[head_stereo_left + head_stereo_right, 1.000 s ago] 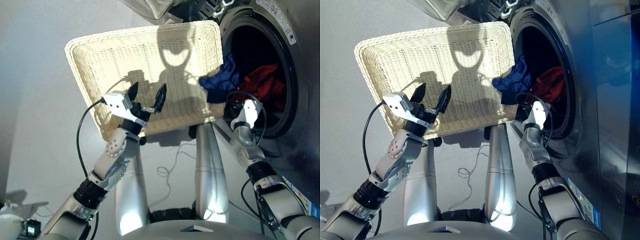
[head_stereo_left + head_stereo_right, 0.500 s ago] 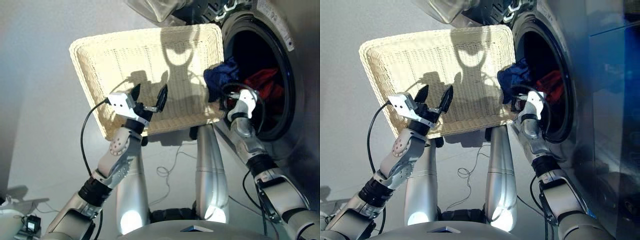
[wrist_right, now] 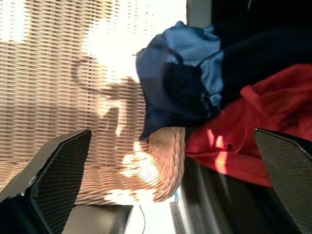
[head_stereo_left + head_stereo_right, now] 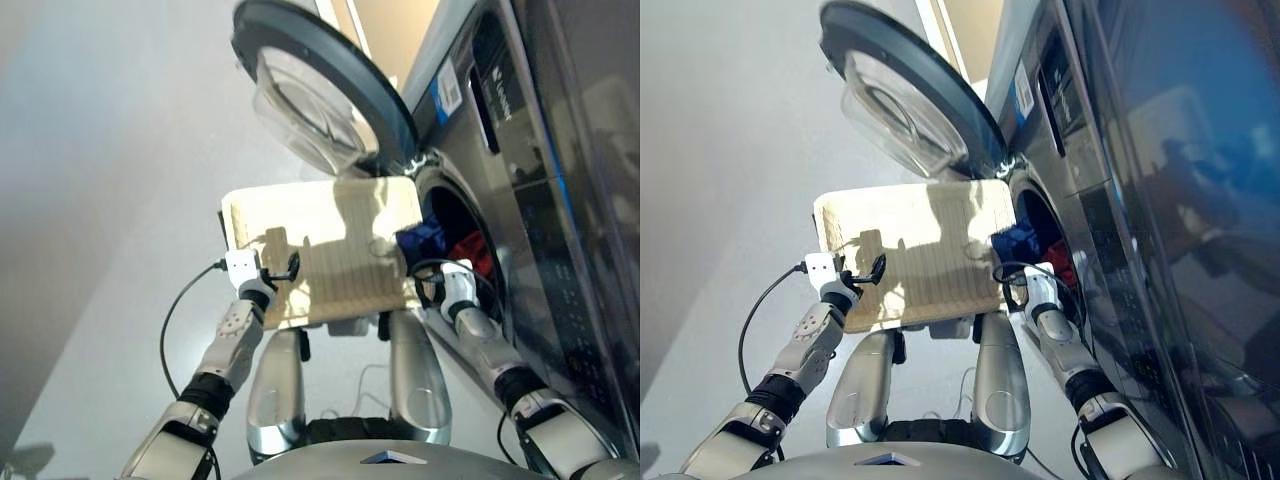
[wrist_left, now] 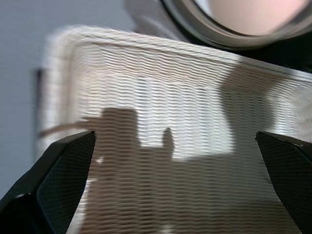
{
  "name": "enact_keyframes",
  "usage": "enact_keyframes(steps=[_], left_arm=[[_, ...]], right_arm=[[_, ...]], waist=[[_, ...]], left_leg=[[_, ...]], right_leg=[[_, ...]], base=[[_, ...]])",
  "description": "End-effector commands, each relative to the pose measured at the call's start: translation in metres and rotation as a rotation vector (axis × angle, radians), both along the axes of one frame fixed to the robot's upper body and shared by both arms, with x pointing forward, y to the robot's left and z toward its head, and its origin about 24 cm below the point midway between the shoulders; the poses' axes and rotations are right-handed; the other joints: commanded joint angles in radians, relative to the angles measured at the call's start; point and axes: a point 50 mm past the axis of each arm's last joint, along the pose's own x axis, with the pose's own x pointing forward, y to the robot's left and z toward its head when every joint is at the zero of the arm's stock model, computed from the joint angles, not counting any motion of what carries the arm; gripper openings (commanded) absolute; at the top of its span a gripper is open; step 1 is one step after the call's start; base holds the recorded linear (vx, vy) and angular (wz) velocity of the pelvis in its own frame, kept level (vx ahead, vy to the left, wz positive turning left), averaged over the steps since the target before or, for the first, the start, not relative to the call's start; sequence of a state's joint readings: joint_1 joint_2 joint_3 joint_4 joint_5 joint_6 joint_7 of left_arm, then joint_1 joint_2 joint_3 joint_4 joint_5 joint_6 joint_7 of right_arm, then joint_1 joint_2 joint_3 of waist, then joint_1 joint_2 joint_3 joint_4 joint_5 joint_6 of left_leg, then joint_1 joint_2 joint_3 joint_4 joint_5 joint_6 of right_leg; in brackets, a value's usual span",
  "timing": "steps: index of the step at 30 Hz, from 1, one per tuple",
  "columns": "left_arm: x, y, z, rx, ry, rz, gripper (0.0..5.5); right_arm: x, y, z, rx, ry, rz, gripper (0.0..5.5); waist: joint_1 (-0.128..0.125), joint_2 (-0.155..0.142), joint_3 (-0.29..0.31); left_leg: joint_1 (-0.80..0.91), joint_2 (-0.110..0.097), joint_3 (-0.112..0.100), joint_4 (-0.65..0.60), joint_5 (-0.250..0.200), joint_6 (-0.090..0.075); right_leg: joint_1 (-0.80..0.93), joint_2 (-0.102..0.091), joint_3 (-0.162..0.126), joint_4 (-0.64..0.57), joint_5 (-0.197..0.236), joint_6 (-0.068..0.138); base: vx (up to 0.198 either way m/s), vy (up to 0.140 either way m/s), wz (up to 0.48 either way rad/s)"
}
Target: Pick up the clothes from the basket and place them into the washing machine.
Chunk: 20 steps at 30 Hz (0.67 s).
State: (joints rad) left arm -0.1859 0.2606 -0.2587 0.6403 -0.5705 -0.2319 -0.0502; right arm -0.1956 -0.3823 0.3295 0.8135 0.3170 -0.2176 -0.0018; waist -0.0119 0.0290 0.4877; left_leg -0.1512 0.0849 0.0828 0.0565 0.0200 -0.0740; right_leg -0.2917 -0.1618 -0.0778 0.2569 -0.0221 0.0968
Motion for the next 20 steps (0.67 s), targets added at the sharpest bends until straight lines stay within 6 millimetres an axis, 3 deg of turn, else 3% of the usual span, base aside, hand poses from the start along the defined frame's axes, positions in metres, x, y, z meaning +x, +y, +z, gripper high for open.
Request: enact_keyframes(steps=[1,6,8,9,10,15,20], left_arm=[[-0.015,0.013,-0.012,0.059,0.021,0.003,5.5],[-0.053,0.028,-0.051,0.107,0.218,0.033,5.5],[-0.073,0.034,-0.07,0.164,0.335,0.03,5.5],[-0.093,0.042,-0.086,0.223,0.45,0.031,5.5],[-0.093,0.042,-0.086,0.223,0.45,0.031,5.5],[-0.141,0.056,-0.111,0.29,0.684,0.065,5.5],[-0.161,0.055,-0.119,0.328,0.774,0.017,5.5]], right_arm=[[-0.023,0.004,-0.017,0.01,0.069,0.035,5.5],[-0.059,-0.004,-0.046,0.008,0.235,-0.001,5.5],[-0.072,-0.006,-0.055,0.013,0.293,-0.019,5.5],[-0.086,-0.007,-0.063,0.033,0.343,-0.051,5.5],[-0.086,-0.007,-0.063,0.033,0.343,-0.051,5.5],[-0.127,-0.016,-0.083,0.135,0.477,-0.261,5.5],[-0.159,-0.021,-0.094,0.155,0.601,-0.356,5.5]], waist=[[0.001,-0.055,-0.124],[-0.006,-0.057,-0.229],[-0.012,-0.057,-0.274],[-0.015,-0.06,-0.308],[-0.015,-0.06,-0.308],[-0.023,-0.062,-0.366],[-0.027,-0.061,-0.41]], left_leg=[[0.005,-0.011,0.039,-0.032,0.049,-0.04],[0.105,-0.01,0.061,-0.121,0.064,-0.043],[0.135,-0.01,0.07,-0.14,0.06,-0.045],[0.162,-0.007,0.078,-0.144,0.052,-0.044],[0.163,-0.007,0.078,-0.144,0.052,-0.045],[0.228,0.001,0.09,-0.144,0.032,-0.044],[0.262,0.004,0.095,-0.144,0.016,-0.042]], right_leg=[[0.093,-0.035,-0.005,-0.177,0.127,0.112],[0.177,-0.048,-0.019,-0.242,0.153,0.13],[0.203,-0.054,-0.018,-0.27,0.164,0.138],[0.23,-0.053,-0.015,-0.284,0.166,0.141],[0.231,-0.053,-0.015,-0.285,0.166,0.141],[0.297,-0.046,-0.022,-0.289,0.152,0.138],[0.338,-0.041,-0.026,-0.304,0.142,0.134]], base=[[0.069,0.003,-0.026],[0.072,0.001,-0.054],[0.118,0.004,-0.087],[0.109,-0.001,-0.069],[0.11,-0.009,-0.07],[0.09,-0.016,-0.021],[0.056,-0.007,-0.029]])
